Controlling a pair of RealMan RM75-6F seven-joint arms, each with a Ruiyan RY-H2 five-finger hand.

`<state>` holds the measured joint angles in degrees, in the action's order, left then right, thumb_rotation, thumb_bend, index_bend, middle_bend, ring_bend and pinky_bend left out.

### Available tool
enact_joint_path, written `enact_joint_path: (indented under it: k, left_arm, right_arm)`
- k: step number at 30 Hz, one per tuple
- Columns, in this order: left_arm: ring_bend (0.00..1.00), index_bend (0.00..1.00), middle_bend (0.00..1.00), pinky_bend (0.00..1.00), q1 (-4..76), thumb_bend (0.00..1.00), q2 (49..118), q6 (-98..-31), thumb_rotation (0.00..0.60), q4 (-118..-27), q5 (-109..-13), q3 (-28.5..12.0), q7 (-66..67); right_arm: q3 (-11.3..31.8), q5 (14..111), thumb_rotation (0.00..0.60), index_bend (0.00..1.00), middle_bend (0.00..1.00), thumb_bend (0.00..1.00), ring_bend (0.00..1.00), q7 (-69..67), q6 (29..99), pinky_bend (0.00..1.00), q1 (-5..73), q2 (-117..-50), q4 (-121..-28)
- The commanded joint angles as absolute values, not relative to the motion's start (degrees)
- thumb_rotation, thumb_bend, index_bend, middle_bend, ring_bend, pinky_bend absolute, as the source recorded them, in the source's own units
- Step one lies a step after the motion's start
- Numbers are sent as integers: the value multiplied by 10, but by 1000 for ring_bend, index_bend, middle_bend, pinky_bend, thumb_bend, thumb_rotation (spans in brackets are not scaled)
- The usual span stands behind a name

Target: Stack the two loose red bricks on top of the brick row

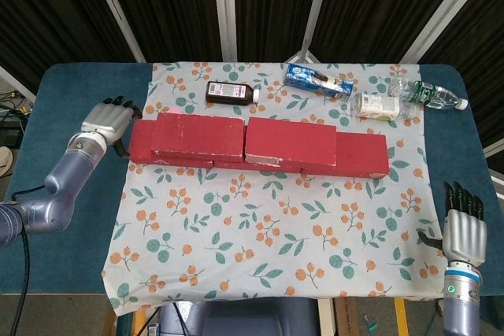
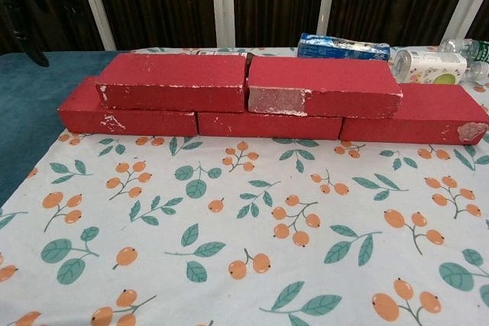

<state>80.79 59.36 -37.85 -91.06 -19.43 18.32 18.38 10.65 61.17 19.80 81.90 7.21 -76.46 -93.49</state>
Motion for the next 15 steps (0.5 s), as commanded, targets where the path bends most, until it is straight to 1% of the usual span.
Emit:
enact_joint_path:
  k: [1,7,15]
  left_arm:
    - [0,224,105,95,792,0,605,-372,600,-896,-208,175,179]
    - [0,202,109,95,778,0,631,-359,600,-875,-217,167,187]
    - [0,190,112,95,774,0,664,-346,600,-850,-200,162,205]
  right_arm:
    - [107,611,600,0,0,153,0,197,820,0,71,-765,-934]
    - [108,608,600,0,0,152,0,195,817,0,72,-765,-932]
    - [110,604,600,0,0,153,0,192,814,0,72,-763,-932]
